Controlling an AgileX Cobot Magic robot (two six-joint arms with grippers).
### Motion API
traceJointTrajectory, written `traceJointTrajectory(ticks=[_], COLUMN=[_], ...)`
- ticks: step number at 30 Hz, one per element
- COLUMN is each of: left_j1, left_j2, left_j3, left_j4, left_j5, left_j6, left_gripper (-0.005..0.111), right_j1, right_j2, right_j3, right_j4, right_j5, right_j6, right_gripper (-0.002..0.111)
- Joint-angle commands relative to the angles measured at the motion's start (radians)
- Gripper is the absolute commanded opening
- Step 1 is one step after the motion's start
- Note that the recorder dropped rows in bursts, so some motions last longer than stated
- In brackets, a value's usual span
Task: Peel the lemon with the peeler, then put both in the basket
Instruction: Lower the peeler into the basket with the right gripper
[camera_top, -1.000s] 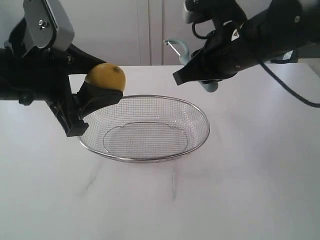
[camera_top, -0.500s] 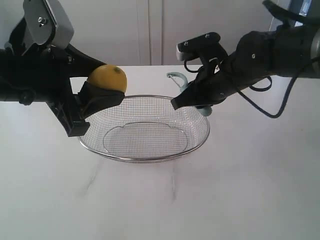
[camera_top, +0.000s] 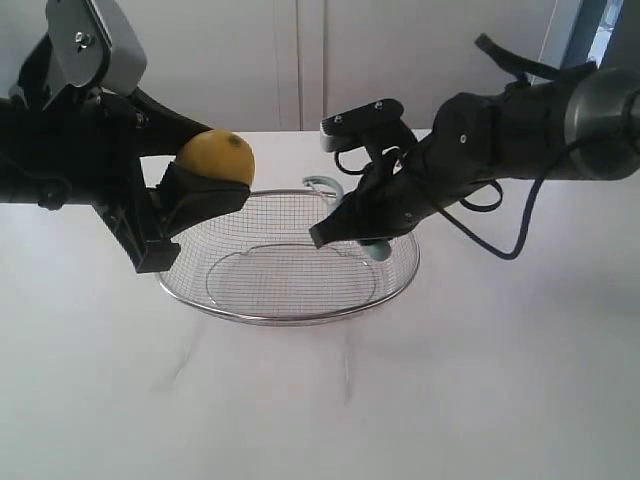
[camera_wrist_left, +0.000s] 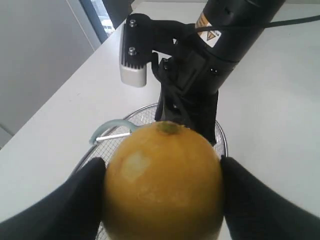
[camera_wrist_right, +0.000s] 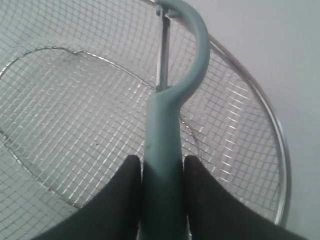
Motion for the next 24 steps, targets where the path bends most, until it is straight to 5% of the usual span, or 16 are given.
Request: traceJointTrajectory(ticks=[1, 19, 24], left_j1=[-0.004, -0.004, -0.004], left_j2=[-0.004, -0.004, -0.004], left_j3=[0.002, 0.002, 0.002], left_j4=[-0.024, -0.024, -0.024], left_j5=[0.015, 0.024, 0.024], left_j6=[-0.009, -0.009, -0.009], left_gripper=[0.0, 0.0, 0.0], right_j1=[0.02, 0.02, 0.02], right_j2=[0.022, 0.159, 0.181], right_j3=[-0.006, -0.006, -0.006], right_j4=[0.009, 0.009, 0.009], right_j5=[-0.051, -0.087, -0.061], right_j6=[-0.019, 0.034, 0.034], right_gripper=[0.0, 0.0, 0.012])
